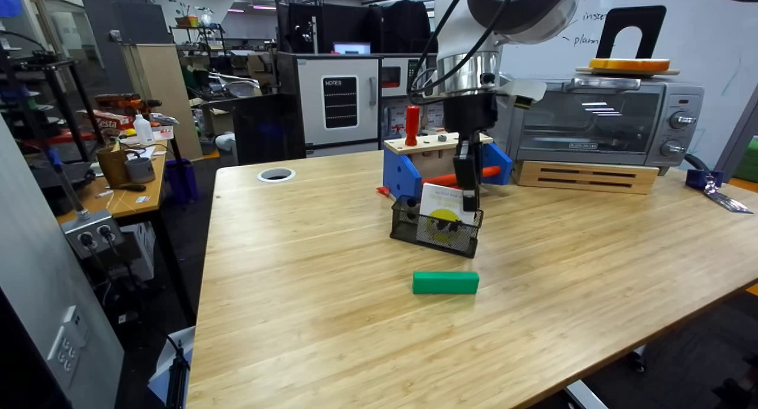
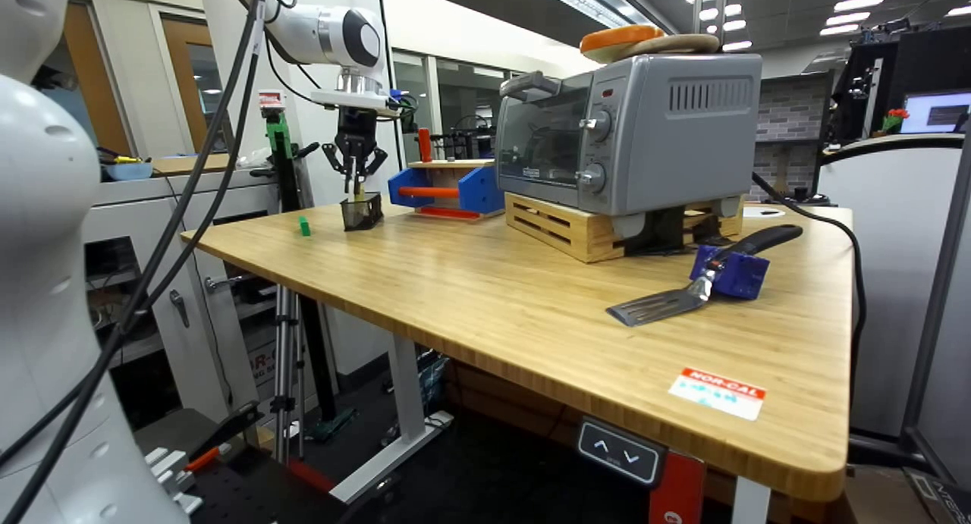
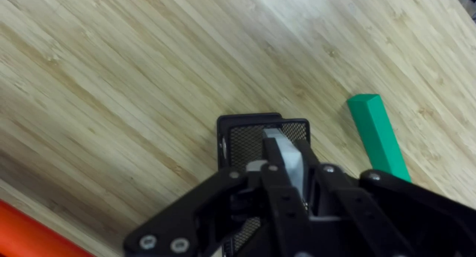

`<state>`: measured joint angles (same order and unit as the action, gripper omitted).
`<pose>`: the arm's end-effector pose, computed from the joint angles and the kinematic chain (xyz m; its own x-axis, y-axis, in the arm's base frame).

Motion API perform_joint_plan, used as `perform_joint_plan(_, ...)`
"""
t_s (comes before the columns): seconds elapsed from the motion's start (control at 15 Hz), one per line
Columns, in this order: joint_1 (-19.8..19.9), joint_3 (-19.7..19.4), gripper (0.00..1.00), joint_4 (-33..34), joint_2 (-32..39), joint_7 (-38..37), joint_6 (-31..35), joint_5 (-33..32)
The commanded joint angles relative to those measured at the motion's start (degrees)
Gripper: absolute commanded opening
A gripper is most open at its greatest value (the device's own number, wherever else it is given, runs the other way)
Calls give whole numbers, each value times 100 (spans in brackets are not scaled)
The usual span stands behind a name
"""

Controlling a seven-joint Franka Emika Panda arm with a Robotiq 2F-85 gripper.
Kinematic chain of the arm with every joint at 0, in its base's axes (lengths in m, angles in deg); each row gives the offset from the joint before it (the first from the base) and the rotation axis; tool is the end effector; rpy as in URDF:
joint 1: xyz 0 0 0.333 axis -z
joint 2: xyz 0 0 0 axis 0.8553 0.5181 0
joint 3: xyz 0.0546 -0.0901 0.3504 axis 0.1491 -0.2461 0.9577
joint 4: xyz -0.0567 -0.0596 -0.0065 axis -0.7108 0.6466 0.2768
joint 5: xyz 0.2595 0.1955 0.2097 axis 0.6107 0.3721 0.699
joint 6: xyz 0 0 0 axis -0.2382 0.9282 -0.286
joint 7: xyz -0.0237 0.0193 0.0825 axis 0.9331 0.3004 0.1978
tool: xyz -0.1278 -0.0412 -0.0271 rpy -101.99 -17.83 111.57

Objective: Remove the small book from the object and put it on the table

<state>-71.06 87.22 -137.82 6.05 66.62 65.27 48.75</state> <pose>0.5971 0.2670 0.4231 0.7880 0.5902 -0.1753 0.5673 -0.8067 -0.1655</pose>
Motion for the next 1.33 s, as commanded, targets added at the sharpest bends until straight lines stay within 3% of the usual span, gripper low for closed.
perform_joint_plan(0.0,-126,-61,4,177,-51,-158,-7,-233)
perform_joint_plan(0.53,-223,-76,4,364,-689,-405,50,-660)
perform_joint_plan(0.87,-144,-168,4,-118,-1506,-724,88,-1004)
perform_joint_plan(1.07,-98,-262,4,-583,-1948,-1289,45,-1294)
perform_joint_plan(1.27,-44,-285,4,-1020,-2240,-2073,-81,-1105)
